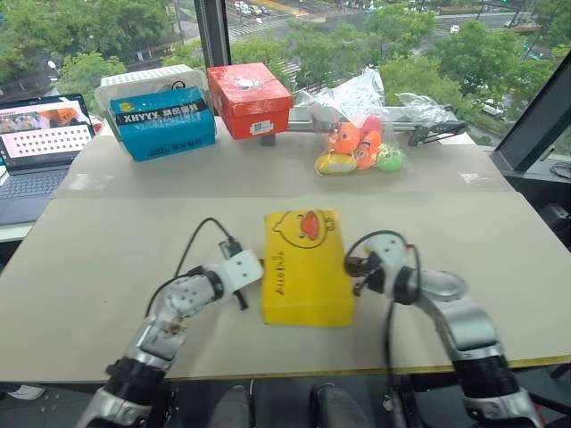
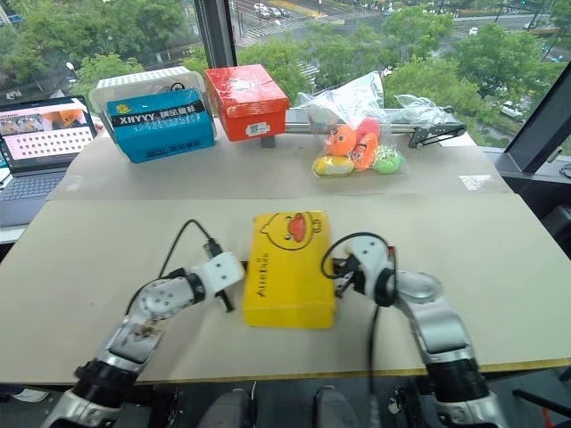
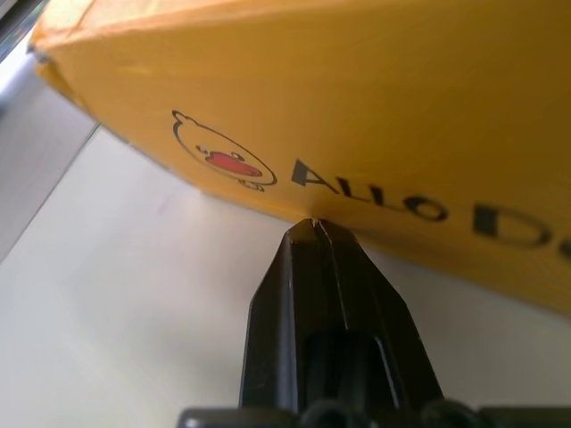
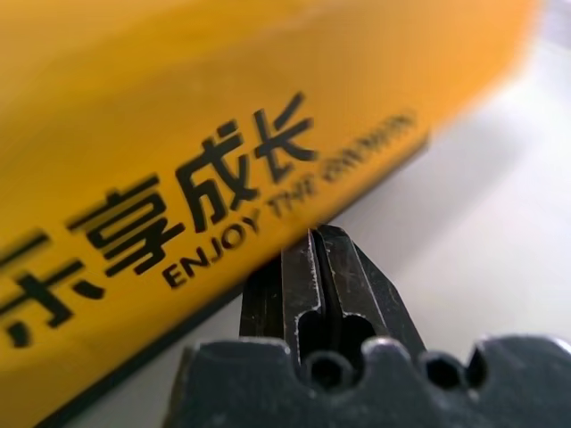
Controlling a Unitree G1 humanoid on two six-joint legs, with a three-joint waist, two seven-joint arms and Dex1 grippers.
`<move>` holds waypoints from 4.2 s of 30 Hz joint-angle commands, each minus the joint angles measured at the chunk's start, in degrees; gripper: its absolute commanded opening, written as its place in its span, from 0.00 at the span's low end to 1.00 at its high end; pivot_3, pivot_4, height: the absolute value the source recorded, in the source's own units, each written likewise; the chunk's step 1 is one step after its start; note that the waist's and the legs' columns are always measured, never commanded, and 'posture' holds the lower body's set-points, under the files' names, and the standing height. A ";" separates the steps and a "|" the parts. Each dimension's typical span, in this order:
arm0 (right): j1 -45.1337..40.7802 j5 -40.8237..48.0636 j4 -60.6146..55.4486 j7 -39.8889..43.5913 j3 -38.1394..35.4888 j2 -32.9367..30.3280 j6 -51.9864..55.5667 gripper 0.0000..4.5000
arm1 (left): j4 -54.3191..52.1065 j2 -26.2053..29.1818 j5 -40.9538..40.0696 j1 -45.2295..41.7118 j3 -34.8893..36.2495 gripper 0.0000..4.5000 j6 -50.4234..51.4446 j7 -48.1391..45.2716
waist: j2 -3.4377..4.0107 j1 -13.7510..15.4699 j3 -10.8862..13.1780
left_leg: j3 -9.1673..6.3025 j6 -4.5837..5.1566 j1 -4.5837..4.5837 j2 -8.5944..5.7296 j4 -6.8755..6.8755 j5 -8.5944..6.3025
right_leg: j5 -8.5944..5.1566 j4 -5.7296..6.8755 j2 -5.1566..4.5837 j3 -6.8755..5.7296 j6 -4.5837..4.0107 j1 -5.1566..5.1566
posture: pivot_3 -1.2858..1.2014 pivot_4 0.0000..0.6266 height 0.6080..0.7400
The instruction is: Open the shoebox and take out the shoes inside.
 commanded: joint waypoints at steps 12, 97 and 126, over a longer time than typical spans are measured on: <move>2.78 -0.18 3.75 3.55 -6.13 -13.14 -5.99 0.02 | 5.97 11.52 -8.77 -7.77 11.07 0.00 -5.65 -6.26 | 0.01 -0.01 0.01 | -0.02 0.01 0.00 0.02 -0.01 0.00 | -0.01 -0.02 0.05 0.05 0.00 0.00 | 0.52 0.24 1.00; -40.58 15.95 11.90 -7.19 15.79 7.16 57.20 0.99 | -35.29 37.32 -64.93 7.46 44.22 1.00 35.41 -18.13 | 0.03 -1.70 0.34 | -0.02 0.02 -0.55 0.13 0.06 -0.01 | 0.22 0.25 0.18 0.09 -0.60 -0.78 | 0.52 0.24 1.00; -30.56 17.58 -7.76 -0.31 22.12 -8.25 48.01 0.10 | -28.35 39.20 -63.54 -3.45 34.98 1.00 32.65 -18.79 | -0.03 -0.65 0.28 | -0.10 0.04 -0.39 0.05 0.03 -0.04 | -0.11 0.05 0.09 -0.06 -0.07 -0.47 | 0.52 0.24 1.00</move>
